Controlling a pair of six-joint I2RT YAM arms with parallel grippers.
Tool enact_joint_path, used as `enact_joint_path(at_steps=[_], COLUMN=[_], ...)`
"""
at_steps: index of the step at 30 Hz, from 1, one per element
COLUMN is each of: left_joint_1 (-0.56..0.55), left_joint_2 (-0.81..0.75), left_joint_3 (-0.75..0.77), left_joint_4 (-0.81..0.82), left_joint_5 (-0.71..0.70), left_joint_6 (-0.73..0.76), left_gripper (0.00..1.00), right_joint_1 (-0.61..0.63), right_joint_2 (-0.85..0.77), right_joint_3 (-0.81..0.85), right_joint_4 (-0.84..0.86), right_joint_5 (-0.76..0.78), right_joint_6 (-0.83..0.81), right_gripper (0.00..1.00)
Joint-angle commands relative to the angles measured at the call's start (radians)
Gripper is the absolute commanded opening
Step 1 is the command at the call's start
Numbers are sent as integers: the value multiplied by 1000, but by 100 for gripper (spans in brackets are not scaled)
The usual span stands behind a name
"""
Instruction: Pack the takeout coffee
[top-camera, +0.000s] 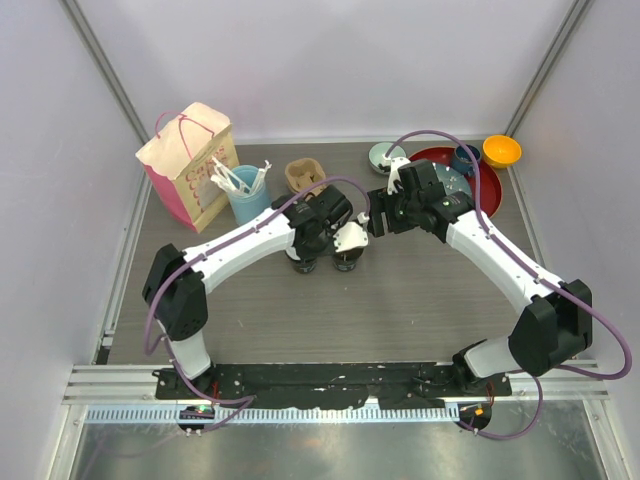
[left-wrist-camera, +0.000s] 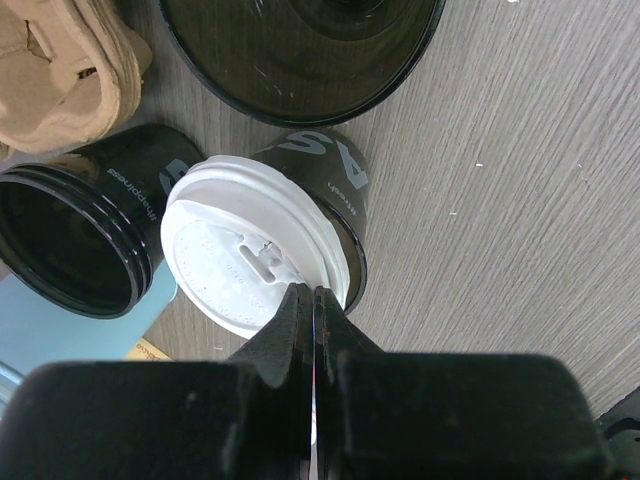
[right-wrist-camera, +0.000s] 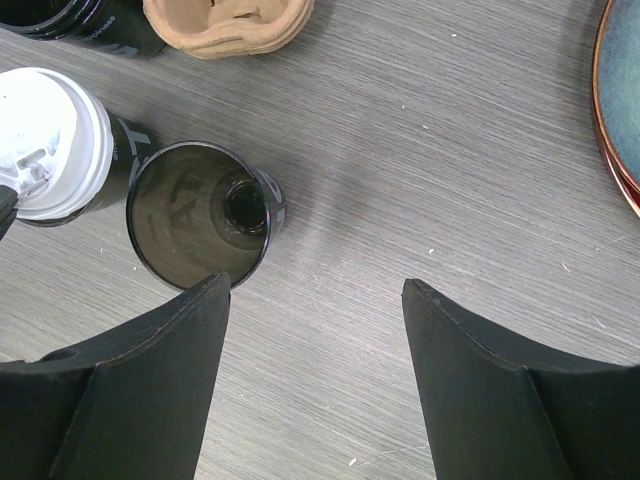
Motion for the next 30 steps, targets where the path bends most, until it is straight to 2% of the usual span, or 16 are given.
enact_joint_path(at_steps=[1,22,30], left_joint_1=[-7,-30,-39], left_joint_2=[6,7,-42], left_joint_3=[-6,-15,-21], left_joint_4=[-7,-9,40], left_joint_5=[12,18,-37], left_joint_6=[0,-22,-13], left_gripper=[0,0,0], right_joint_1=[-4,-10,-9], right_joint_2=[-32,-30,-29], right_joint_3=[16,11,10], right_joint_4=[10,9,9], right_joint_5=[-13,-18,-18], right_joint_6=[-15,-17,-18], right_gripper=[75,75,75])
